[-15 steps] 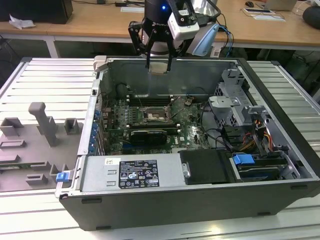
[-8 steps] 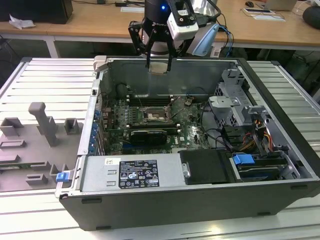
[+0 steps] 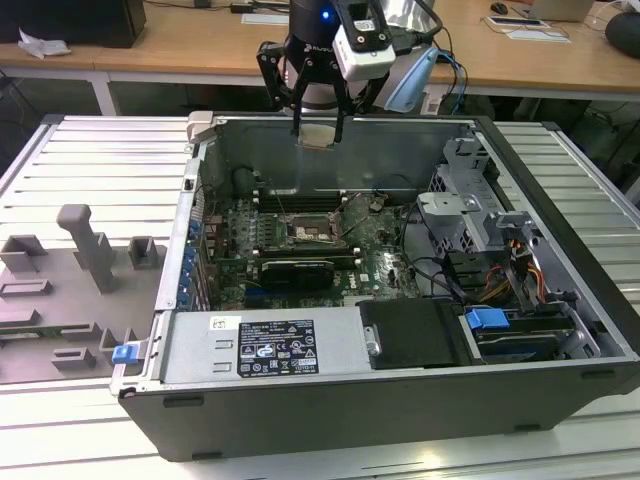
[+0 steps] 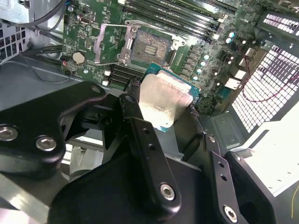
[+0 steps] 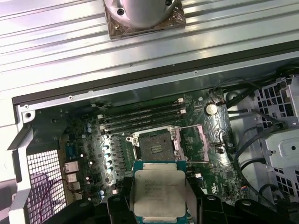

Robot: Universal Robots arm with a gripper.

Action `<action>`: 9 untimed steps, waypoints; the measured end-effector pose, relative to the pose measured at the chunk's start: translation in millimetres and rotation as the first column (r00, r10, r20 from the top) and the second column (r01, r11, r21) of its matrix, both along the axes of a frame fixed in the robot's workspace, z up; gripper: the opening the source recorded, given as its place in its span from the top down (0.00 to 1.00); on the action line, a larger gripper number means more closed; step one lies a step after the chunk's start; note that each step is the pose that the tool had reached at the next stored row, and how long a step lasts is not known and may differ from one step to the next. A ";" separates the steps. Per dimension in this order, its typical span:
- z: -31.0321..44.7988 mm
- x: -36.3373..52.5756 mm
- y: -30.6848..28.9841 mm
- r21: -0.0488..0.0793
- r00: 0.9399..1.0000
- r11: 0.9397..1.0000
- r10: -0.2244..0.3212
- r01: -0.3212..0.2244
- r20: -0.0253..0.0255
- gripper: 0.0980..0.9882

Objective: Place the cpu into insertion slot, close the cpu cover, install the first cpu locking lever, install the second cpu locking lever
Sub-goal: 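Place the cpu into insertion slot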

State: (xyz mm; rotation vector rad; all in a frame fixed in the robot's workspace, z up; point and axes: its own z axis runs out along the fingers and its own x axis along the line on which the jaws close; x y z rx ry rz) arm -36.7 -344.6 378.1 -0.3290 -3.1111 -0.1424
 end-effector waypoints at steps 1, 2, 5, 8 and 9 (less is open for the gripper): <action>0.0 0.0 0.0 0.000 1.000 1.000 -0.002 0.002 0.000 0.51; 0.0 0.0 0.0 0.000 1.000 1.000 -0.004 0.004 0.000 0.51; 0.0 0.0 0.0 0.000 1.000 1.000 -0.015 0.015 0.000 0.51; 0.0 0.0 0.0 0.000 1.000 1.000 -0.022 0.022 0.000 0.51; 0.0 0.0 0.0 0.000 1.000 1.000 -0.027 0.027 0.000 0.51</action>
